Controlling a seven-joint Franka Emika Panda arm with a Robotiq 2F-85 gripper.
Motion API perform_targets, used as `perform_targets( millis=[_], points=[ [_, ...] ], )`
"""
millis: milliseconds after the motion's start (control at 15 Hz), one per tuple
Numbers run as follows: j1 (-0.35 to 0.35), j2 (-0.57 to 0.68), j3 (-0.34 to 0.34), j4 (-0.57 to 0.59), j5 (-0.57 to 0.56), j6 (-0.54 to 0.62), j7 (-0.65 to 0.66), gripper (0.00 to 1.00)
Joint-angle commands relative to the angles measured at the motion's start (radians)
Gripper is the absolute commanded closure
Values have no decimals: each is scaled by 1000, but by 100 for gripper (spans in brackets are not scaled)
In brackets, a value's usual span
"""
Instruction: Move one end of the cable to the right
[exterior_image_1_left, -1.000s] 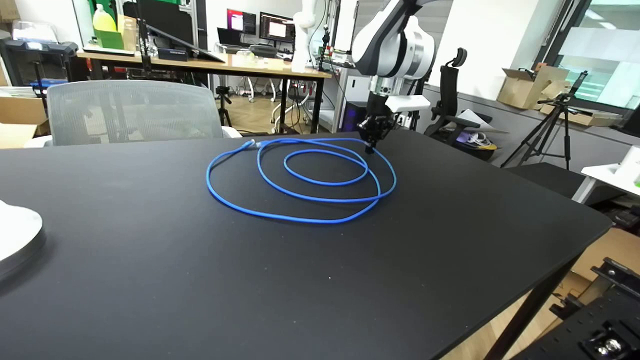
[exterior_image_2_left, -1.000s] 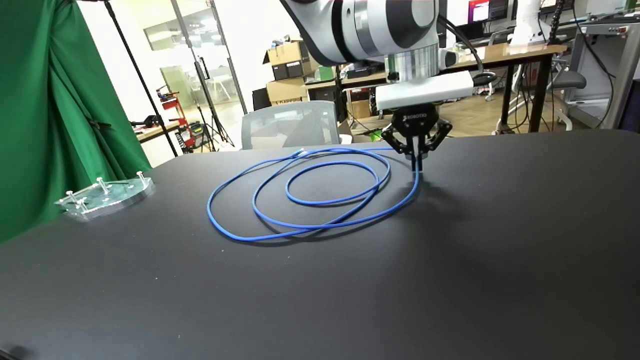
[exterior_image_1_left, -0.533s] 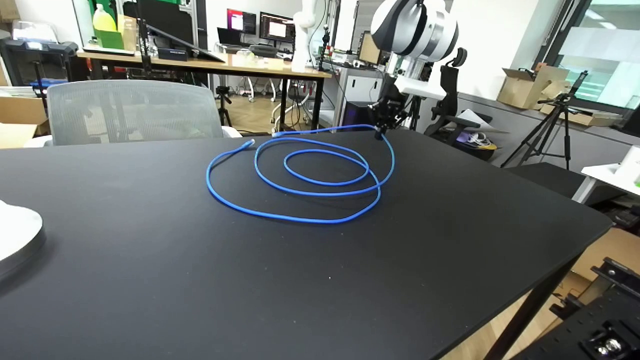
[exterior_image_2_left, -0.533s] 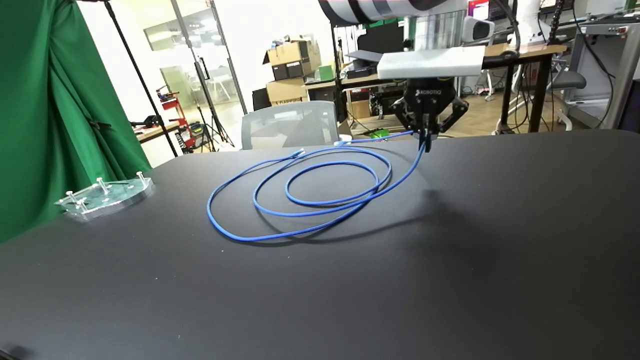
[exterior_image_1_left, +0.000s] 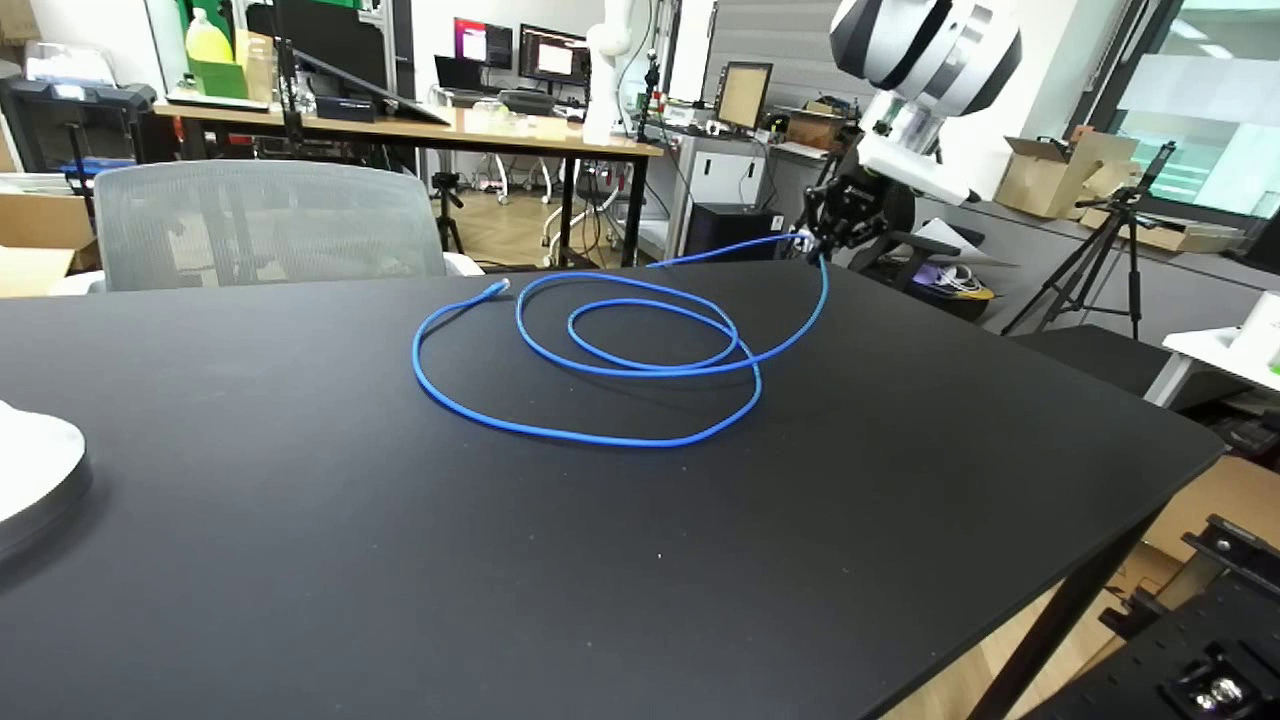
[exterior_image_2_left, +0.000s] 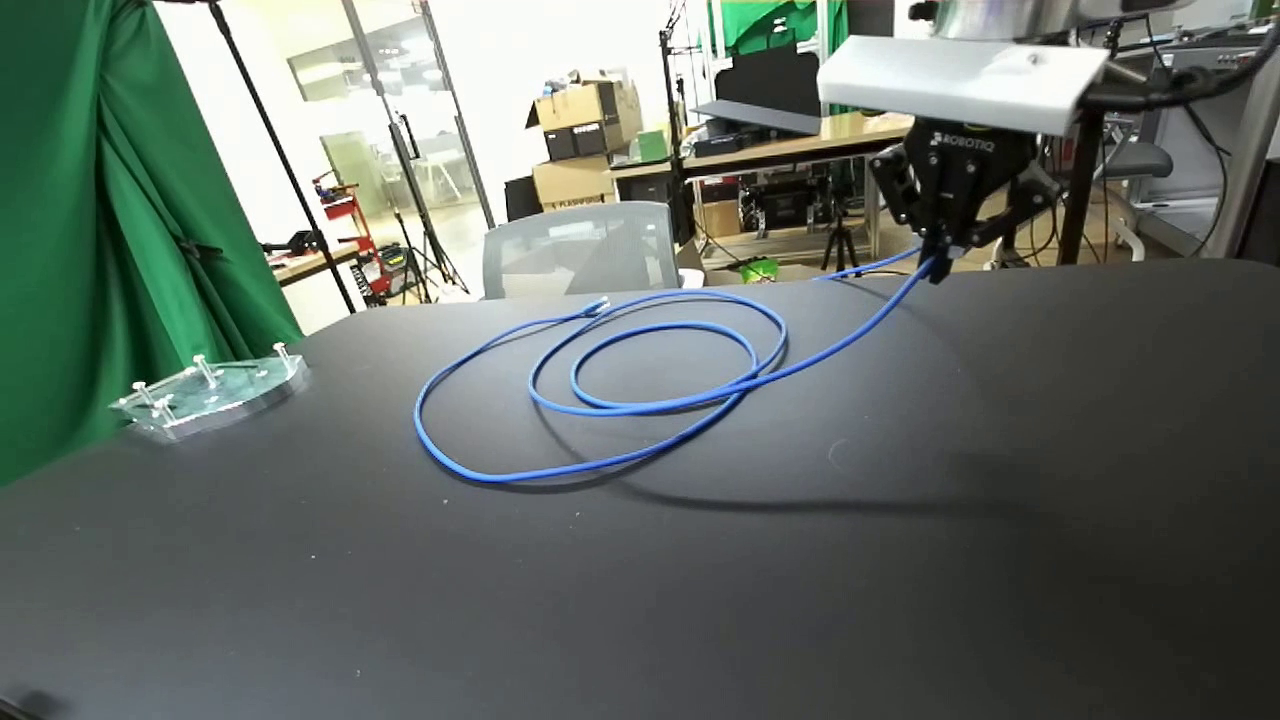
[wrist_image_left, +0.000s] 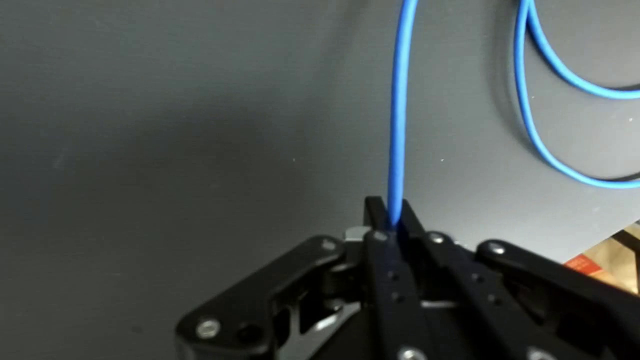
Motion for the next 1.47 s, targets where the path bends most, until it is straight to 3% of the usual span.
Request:
perform_targets(
  millis=[0, 333, 800, 933, 1067, 1133, 1200, 1400],
  points=[
    [-90, -22, 35, -81, 123, 66, 10, 98],
    [-173, 0, 70, -155, 340, 159, 8, 98],
    [-167, 20, 169, -248, 847, 279, -62, 98],
    [-185, 0, 222, -277, 927, 303, -78, 98],
    [-159, -69, 213, -345, 899, 264, -16, 98],
    [-51, -119, 92, -392, 859, 177, 76, 68],
    [-31, -157, 62, -435, 777, 78, 107, 68],
    [73, -249, -59, -499, 597, -120, 264, 49]
  ],
)
